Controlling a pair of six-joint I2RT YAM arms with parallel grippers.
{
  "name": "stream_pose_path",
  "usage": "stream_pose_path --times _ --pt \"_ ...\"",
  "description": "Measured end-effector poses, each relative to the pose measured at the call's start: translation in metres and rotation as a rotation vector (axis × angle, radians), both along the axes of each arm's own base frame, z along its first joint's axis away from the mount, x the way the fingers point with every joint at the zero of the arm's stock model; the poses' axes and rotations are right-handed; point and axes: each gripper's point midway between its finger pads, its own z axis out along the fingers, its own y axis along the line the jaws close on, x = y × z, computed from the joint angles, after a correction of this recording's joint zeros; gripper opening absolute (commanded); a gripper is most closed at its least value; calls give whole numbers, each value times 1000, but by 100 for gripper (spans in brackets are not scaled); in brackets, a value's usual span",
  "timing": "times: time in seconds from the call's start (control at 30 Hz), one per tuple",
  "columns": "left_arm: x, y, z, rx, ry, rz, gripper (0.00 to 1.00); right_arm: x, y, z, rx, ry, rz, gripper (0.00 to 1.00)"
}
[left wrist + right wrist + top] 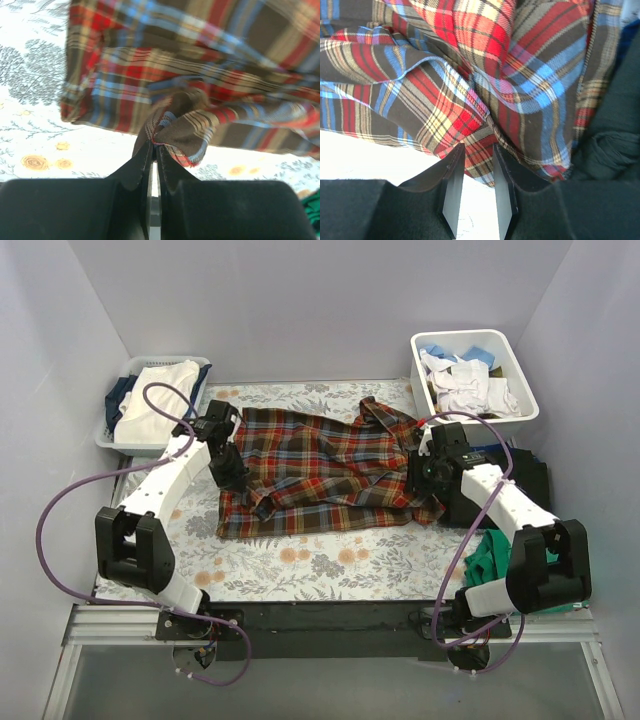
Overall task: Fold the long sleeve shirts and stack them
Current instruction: Fold the shirt
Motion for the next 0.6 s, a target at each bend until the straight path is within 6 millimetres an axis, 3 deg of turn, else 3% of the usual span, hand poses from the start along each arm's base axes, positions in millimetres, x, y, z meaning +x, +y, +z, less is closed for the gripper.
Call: stream_pose_path --times 0.3,0.43,0.6 --pt "-38 45 -55 24 169 138 0 -2 10 -14 39 65 34 37" --pt "-37 60 -67 4 185 198 0 -2 14 -15 52 75 43 37" --pt "-23 62 -85 -25 184 203 0 0 17 -11 68 69 51 37"
